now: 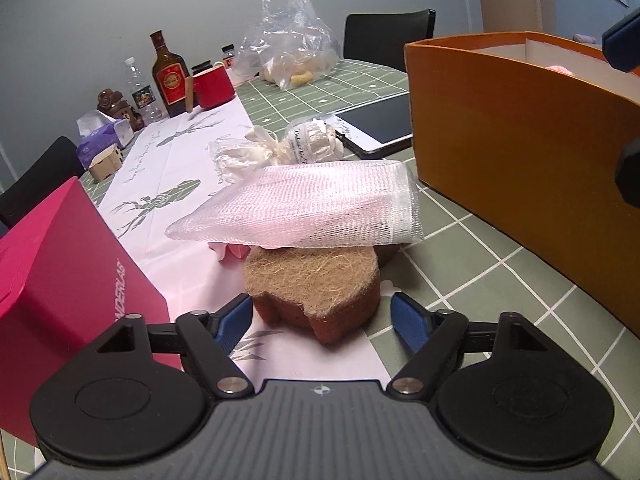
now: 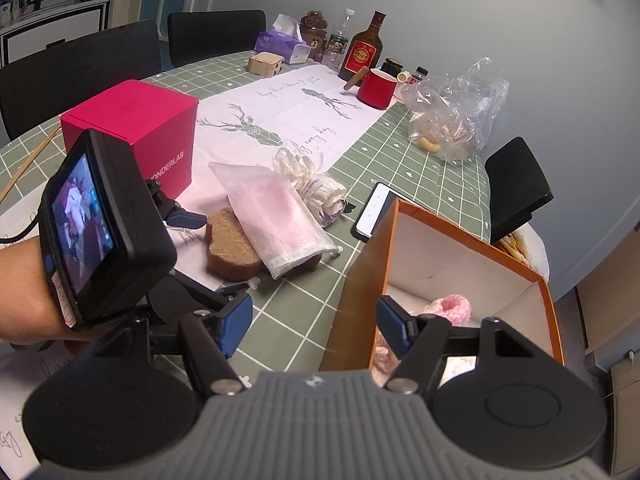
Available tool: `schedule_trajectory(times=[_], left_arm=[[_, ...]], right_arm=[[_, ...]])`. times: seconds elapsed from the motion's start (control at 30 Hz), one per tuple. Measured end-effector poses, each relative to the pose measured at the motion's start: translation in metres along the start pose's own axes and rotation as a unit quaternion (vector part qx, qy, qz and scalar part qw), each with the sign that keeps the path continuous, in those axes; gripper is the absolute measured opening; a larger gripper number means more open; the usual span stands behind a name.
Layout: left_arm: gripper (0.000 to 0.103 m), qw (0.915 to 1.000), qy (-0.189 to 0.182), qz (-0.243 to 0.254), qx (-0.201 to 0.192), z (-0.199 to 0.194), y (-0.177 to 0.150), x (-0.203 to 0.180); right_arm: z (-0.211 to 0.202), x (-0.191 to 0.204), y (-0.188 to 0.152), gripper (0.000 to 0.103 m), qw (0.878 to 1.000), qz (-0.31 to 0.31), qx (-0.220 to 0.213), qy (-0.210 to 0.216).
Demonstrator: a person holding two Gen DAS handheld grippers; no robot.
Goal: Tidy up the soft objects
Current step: 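Grasp the white mesh bath pouf with the right tool and lift it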
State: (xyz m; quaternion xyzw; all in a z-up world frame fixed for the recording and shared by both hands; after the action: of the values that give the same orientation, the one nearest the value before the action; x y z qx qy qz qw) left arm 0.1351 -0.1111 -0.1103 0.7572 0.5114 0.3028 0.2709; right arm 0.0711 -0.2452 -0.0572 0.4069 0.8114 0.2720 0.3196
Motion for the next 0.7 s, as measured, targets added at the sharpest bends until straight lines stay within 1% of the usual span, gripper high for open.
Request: schedule_trajectory(times=[0.03, 0.07, 0.1, 0.2, 0.23, 0.3, 0.37, 0.47, 0.53, 0.57, 0.6, 0.63, 0.67, 0.7], left_arm=[[0.073, 1.0, 0.003, -0.004, 0.001, -0.001, 0.0, 0.001], [0.056, 1.0, -0.002, -0.008, 0.004, -0.002, -0.001, 0.002], [0.052, 0.9999, -0.009, -0.008, 0.008, -0.003, -0.001, 0.002], [0.037, 0.9999, -0.005, 0.01, 0.009, -0.008, -0.005, -0.004], [0.029, 0.9998, -0.007, 0.014, 0.01, -0.01, -0.007, -0.006], [0.023, 0.9997, -0.014, 0.019, 0.01, -0.015, -0.011, -0.007], [0.015, 0.9994, -0.024, 0.021, 0.012, -0.019, -0.014, -0.006], [0.014, 0.9989, -0.04, 0.015, 0.017, -0.025, -0.017, -0.003], [0.018, 0.9985, -0.047, 0.019, 0.019, -0.03, -0.021, -0.003], [0.027, 0.9984, -0.049, 0.021, 0.017, -0.034, -0.024, -0.004], [0.034, 0.9982, -0.053, 0.022, 0.018, -0.037, -0.027, -0.003], [0.047, 0.9979, -0.058, 0.021, 0.017, -0.042, -0.029, -0.003], [0.053, 0.9976, -0.064, 0.021, 0.016, -0.046, -0.031, -0.002], [0.054, 0.9973, -0.069, 0.021, 0.015, -0.05, -0.033, 0.0]], right_arm=[[0.0, 0.0, 0.0, 0.068, 1.0, 0.0, 0.0, 0.0], [0.0, 0.0, 0.0, 0.068, 1.0, 0.0, 0.0, 0.0], [0.0, 0.0, 0.0, 0.068, 1.0, 0.0, 0.0, 0.0], [0.0, -0.001, 0.0, 0.068, 1.0, 0.001, 0.0, -0.001], [0.001, -0.001, -0.001, 0.068, 1.0, 0.001, 0.001, 0.0], [0.001, -0.002, -0.001, 0.068, 1.0, 0.002, 0.001, 0.0], [0.001, -0.002, -0.001, 0.068, 1.0, 0.004, -0.003, 0.003], [0.003, -0.001, 0.004, 0.068, 1.0, 0.009, -0.016, 0.01], [0.009, 0.003, 0.012, 0.069, 1.0, 0.011, -0.023, 0.016], [0.014, 0.005, 0.018, 0.071, 0.999, 0.012, -0.024, 0.017], [0.02, 0.008, 0.023, 0.076, 0.999, 0.011, -0.024, 0.02], [0.027, 0.011, 0.029, 0.08, 0.999, 0.011, -0.022, 0.024], [0.035, 0.014, 0.034, 0.082, 0.999, 0.012, -0.016, 0.029], [0.043, 0.016, 0.039, 0.083, 0.999, 0.012, -0.008, 0.037]])
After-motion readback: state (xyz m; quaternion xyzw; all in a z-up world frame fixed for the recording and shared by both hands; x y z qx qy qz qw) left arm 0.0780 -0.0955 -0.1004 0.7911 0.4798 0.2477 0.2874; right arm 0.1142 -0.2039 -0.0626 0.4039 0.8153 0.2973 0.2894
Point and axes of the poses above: each gripper's, at about its wrist camera, not at the fingertips, and z roughly the way its jaws point, x to its left, y to its top, the point moved 2 cm from there along z, roughly the way its jaws point, and after that the axes turned 4 degrees about -y, right-handed, at the moved point
